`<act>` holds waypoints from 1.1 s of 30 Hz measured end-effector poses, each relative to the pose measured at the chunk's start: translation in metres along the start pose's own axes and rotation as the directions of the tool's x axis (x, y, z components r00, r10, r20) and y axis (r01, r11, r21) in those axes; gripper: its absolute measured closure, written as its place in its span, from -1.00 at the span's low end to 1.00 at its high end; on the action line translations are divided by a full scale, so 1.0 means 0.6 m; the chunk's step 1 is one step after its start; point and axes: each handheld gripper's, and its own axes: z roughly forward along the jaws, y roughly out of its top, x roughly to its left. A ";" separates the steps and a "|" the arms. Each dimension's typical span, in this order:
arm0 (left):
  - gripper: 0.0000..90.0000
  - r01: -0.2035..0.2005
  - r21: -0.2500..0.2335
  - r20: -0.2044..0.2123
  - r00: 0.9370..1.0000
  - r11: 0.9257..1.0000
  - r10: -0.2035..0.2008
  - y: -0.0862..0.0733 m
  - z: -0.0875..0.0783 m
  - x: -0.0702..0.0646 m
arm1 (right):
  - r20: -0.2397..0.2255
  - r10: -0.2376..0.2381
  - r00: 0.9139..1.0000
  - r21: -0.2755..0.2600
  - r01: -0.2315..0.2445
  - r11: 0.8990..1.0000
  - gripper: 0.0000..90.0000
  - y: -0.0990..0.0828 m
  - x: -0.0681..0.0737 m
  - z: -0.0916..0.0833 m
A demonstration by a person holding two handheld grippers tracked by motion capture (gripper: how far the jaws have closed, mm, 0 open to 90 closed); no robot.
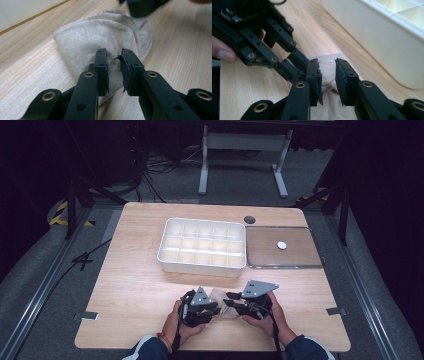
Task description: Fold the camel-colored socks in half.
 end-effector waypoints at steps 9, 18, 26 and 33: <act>0.30 0.040 0.004 -0.054 0.998 0.999 -0.040 0.003 -0.030 0.013 | 0.004 -0.024 1.000 0.117 0.024 0.993 0.64 -0.022 -0.002 0.027; 0.07 0.081 0.035 -0.071 0.994 0.996 -0.078 -0.005 -0.023 0.024 | -0.001 -0.035 0.999 0.128 0.034 0.991 0.64 -0.024 -0.002 0.028; 0.17 0.076 0.042 -0.049 0.996 0.996 -0.074 -0.008 -0.013 0.028 | -0.001 -0.059 0.998 0.142 0.059 0.988 0.84 -0.020 0.007 0.029; 0.58 0.088 0.053 0.009 0.996 0.995 -0.089 -0.007 -0.012 0.029 | -0.007 -0.047 0.999 0.165 0.048 0.985 0.84 -0.016 0.006 0.030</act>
